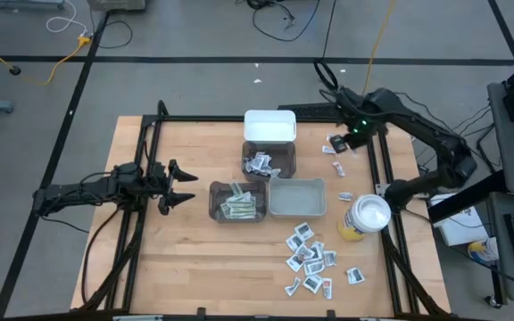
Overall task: Pick & Place First Aid Supplies
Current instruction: Put the white ointment pack into the white bin
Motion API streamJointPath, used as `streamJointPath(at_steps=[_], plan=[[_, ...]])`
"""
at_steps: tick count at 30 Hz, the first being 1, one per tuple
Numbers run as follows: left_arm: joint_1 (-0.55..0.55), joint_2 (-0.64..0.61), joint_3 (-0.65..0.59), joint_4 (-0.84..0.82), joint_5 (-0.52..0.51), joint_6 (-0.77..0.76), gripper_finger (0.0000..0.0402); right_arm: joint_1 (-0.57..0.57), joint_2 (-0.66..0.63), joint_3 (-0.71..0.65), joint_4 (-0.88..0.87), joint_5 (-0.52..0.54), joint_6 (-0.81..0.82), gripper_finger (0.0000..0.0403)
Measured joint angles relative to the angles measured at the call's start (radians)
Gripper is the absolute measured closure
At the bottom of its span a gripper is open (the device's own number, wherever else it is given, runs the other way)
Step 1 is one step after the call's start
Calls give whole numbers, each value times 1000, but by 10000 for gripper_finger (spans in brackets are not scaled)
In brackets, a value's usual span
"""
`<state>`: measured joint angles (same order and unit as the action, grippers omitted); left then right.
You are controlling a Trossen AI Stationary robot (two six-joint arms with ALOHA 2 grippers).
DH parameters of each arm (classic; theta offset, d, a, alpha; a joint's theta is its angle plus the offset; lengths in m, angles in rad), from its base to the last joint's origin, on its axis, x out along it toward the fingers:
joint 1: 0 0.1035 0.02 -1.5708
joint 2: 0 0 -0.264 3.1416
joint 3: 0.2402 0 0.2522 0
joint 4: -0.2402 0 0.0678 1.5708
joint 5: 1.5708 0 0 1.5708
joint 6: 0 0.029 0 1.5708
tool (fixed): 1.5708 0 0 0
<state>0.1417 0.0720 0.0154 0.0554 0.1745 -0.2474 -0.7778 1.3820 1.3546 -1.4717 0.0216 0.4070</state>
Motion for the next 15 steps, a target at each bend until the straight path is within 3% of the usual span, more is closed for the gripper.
streamJointPath(at_steps=[15], plan=[[0, 0, 0, 0, 0, 0, 91, 24, 428, 479, 159, 1, -126, 403]])
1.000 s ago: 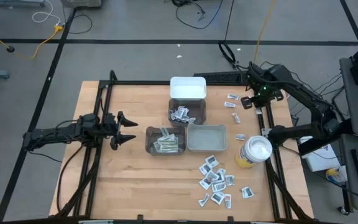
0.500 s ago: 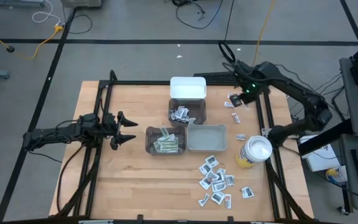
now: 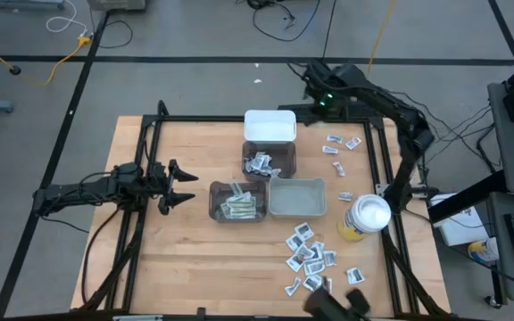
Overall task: Pick & Place First Aid Supplies
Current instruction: Put the white ointment pack into the white bin
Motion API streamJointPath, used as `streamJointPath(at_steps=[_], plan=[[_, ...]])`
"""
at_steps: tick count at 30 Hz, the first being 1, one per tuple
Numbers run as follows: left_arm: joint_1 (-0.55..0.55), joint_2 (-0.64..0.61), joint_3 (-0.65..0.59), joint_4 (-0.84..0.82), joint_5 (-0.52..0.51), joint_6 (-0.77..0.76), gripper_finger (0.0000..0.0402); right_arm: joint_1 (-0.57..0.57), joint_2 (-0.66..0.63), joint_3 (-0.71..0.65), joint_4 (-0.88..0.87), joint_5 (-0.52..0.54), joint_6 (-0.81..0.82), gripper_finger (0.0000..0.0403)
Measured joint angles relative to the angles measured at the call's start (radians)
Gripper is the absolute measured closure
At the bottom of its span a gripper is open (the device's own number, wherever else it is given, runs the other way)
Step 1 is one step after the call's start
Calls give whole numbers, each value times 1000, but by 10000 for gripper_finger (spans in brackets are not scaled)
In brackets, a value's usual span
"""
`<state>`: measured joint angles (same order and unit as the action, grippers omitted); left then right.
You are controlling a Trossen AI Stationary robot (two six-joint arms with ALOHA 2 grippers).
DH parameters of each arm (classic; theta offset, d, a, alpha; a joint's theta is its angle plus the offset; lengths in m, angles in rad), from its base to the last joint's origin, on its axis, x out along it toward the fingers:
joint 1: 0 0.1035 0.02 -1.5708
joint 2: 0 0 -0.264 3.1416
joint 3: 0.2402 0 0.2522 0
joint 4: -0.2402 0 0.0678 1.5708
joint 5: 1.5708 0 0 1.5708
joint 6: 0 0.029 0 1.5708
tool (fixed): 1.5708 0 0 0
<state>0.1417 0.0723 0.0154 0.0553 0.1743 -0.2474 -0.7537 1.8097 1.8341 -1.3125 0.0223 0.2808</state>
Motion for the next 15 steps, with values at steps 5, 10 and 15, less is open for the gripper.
streamJointPath(at_steps=[5, 10, 15], plan=[[0, 0, 0, 0, 0, 0, 91, 26, 135, 141, 117, -54, -36, 403], [0, 0, 0, 0, 0, 0, 91, 55, 270, 261, 216, -106, -53, 403], [0, 0, 0, 0, 0, 0, 91, 87, 372, 288, 304, -130, -62, 403]])
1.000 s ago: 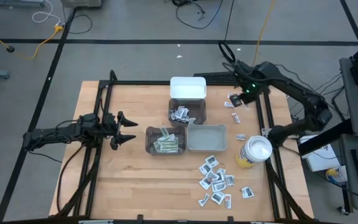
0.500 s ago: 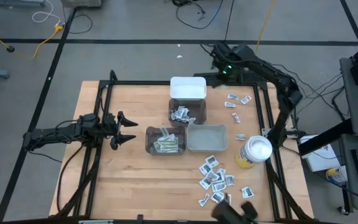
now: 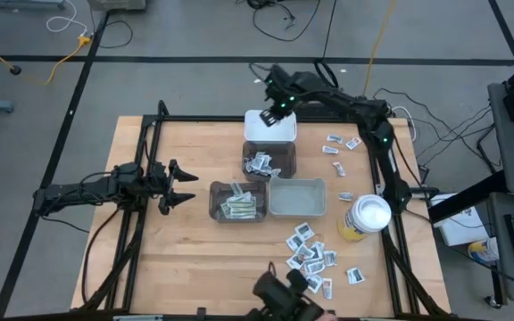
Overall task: Pick & Place First Aid Supplies
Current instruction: Put the white ointment pack into the white bin
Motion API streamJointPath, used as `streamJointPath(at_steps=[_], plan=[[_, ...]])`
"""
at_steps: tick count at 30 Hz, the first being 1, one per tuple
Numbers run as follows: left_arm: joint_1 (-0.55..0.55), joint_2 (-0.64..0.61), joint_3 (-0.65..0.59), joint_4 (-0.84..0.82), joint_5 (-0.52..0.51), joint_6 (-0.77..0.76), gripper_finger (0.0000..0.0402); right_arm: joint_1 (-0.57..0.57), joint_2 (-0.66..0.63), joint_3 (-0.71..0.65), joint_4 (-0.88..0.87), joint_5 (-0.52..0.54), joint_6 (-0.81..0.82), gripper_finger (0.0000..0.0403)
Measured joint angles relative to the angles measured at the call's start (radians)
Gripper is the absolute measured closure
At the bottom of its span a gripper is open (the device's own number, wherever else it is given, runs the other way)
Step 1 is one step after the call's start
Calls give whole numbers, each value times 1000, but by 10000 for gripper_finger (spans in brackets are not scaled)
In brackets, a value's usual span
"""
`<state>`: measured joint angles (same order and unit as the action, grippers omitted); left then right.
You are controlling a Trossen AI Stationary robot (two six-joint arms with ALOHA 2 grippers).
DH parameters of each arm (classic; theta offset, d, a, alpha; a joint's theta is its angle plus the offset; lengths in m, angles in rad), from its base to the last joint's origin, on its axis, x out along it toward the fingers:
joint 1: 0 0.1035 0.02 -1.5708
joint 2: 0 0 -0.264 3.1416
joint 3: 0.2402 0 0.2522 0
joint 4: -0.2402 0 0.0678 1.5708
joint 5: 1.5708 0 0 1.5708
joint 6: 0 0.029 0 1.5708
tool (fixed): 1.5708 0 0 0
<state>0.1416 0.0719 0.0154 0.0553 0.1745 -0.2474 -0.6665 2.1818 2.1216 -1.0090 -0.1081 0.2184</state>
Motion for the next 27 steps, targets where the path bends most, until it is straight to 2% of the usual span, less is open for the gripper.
streamJointPath(at_steps=[8, 15, 19, 27], plan=[[0, 0, 0, 0, 0, 0, 91, 25, 108, 0, 3, 1, -25, 403], [0, 0, 0, 0, 0, 0, 91, 36, 129, 0, 0, 5, -49, 389], [0, 0, 0, 0, 0, 0, 91, 38, 129, 0, 3, 6, -59, 335], [0, 0, 0, 0, 0, 0, 91, 38, 128, 0, 5, 55, -78, 181]])
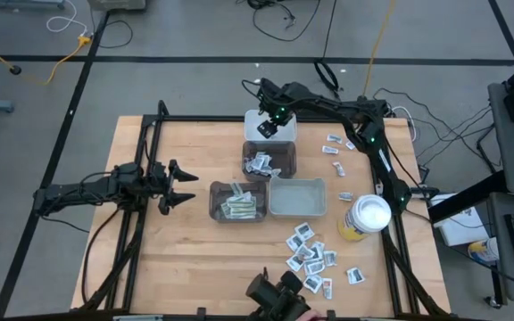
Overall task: Pick & Place First Aid Supplies
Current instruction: Put the white ointment pack into the white bin
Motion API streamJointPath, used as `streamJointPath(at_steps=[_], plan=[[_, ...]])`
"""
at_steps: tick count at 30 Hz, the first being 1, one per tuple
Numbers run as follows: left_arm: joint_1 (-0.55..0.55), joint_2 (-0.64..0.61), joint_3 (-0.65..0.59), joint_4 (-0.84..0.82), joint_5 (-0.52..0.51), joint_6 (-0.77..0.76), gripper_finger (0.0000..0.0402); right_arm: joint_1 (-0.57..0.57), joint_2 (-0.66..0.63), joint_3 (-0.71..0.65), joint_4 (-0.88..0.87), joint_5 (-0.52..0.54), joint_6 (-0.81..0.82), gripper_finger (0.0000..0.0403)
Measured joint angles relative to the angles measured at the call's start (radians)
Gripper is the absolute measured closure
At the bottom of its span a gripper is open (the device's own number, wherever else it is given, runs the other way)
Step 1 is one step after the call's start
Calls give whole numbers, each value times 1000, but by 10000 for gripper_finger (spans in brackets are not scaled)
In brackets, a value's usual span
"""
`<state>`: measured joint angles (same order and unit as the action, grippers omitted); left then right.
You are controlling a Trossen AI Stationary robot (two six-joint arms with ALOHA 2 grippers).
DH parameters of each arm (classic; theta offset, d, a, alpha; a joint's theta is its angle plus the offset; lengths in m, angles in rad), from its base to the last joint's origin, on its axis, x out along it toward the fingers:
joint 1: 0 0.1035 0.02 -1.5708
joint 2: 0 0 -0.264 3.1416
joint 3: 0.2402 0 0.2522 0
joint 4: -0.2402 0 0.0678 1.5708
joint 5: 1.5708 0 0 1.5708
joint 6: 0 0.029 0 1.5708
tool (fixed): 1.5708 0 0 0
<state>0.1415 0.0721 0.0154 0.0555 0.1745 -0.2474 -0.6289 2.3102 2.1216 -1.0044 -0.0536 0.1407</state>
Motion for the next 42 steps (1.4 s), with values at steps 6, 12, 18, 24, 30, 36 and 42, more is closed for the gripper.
streamJointPath(at_steps=[6, 12, 18, 24, 30, 36, 42], plan=[[0, 0, 0, 0, 0, 0, 91, -19, -76, 0, -38, -1, -63, 136], [0, 0, 0, 0, 0, 0, 91, -32, -169, -1, -179, 0, -99, 137], [0, 0, 0, 0, 0, 0, 91, -33, -252, -1, -357, 0, 8, 148], [0, 0, 0, 0, 0, 0, 91, -31, -314, -13, -454, 0, 153, 149], [0, 0, 0, 0, 0, 0, 91, 30, -430, -165, -452, 2, 128, 149], [0, 0, 0, 0, 0, 0, 91, 160, -612, -405, -419, 0, 167, 149], [0, 0, 0, 0, 0, 0, 91, 341, -766, -584, -431, 0, 347, 149]])
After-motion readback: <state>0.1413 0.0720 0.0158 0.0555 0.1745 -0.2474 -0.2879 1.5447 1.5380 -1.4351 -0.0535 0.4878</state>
